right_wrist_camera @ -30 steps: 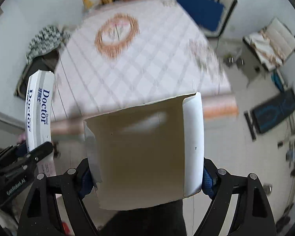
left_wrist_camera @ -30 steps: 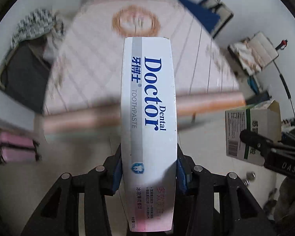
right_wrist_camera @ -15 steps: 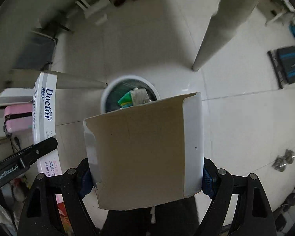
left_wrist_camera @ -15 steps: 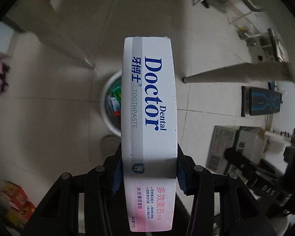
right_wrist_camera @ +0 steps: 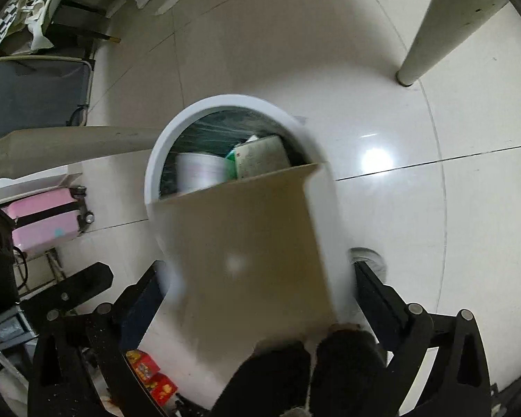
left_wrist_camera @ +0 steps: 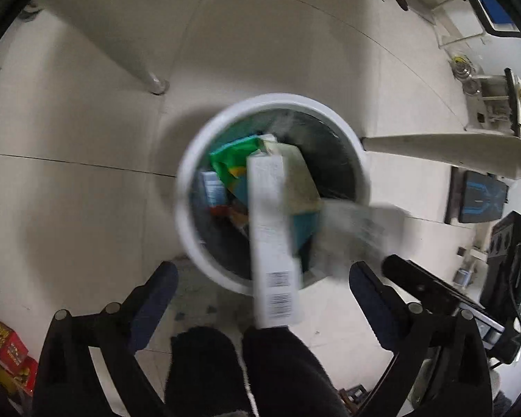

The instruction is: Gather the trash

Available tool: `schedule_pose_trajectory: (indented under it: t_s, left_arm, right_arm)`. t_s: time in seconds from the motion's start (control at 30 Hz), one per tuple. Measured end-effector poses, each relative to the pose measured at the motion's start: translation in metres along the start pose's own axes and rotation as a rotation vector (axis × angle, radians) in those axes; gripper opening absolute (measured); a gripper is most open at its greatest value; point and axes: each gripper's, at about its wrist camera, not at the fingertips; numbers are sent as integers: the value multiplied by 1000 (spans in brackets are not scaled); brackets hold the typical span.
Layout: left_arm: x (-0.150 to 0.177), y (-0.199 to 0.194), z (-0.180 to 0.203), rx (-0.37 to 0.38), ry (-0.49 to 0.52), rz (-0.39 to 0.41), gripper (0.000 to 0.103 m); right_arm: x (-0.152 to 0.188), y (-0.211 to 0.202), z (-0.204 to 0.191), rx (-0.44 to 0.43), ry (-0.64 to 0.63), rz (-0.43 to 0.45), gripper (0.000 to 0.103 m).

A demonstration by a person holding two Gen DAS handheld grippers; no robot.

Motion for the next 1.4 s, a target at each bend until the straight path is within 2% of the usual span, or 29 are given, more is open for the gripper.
schedule_pose_trajectory:
  t_s: [0.2, 0.37, 0.5, 0.67, 0.9, 1.13, 1.4]
  left_arm:
    - [29, -50, -8, -139, -19, 141, 101]
    - [66, -110, 2, -193, 4, 171, 101]
    - [95, -160, 18, -198, 23, 170, 101]
    - [137, -214, 47, -209, 71, 168, 101]
    - [197, -299, 88, -158, 127, 171, 101]
    - [241, -375, 117, -111, 193, 249, 101]
    - [280, -438, 133, -8, 245, 334, 101]
  right_arm:
    - [19, -29, -23, 117, -72, 45, 103]
    - [51, -93, -48, 268, -128, 105, 103]
    - [79, -152, -72, 324, -145, 136, 103]
    - [124, -233, -104, 338, -161, 157, 103]
    - [201, -352, -143, 318, -182, 179, 103]
    - [264, -459, -169, 278, -202, 250, 103]
    - [314, -539, -191, 233, -238, 300, 103]
Point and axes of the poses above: each gripper's, at about its wrist camera, not at the fingertips, and y roughly the way its jaws point, z to its right, x to its underside, and after that the axes turned 11 degrees about -z, right-handed
